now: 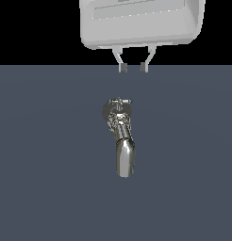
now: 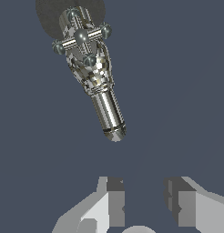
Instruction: Turn on the faucet by rotating a designated handle.
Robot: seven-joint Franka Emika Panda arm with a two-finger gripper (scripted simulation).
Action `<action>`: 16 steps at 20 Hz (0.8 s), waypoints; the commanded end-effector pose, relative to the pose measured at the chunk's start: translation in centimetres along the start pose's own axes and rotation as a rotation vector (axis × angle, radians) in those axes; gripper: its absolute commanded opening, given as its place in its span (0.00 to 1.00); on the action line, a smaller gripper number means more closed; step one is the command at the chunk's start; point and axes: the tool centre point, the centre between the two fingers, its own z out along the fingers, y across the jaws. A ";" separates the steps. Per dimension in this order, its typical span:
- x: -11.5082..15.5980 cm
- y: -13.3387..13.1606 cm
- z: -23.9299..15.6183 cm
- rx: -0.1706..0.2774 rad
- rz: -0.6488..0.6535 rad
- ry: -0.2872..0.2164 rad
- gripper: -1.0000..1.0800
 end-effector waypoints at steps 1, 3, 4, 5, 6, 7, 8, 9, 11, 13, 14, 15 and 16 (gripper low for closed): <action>2.7 1.1 2.2 0.024 0.116 0.014 0.71; 5.2 -1.2 2.9 -0.019 0.082 0.067 0.54; 5.1 1.9 5.8 -0.037 0.138 0.033 0.70; 6.0 -1.2 5.9 -0.026 0.131 0.045 0.66; 7.3 -1.5 6.5 -0.028 0.159 0.068 0.77; 8.4 -2.4 6.8 -0.025 0.169 0.073 0.80; 10.8 2.7 7.2 -0.055 0.212 0.113 0.55; 7.7 -5.9 10.8 -0.013 0.157 0.058 0.84; 14.2 -0.5 11.0 0.005 0.339 0.115 0.81; 16.3 8.6 9.6 -0.037 0.357 0.176 0.23; 16.2 8.4 9.0 -0.061 0.314 0.199 0.23; 16.8 8.9 9.1 -0.073 0.389 0.223 0.21; 17.6 9.3 9.0 -0.085 0.396 0.249 0.78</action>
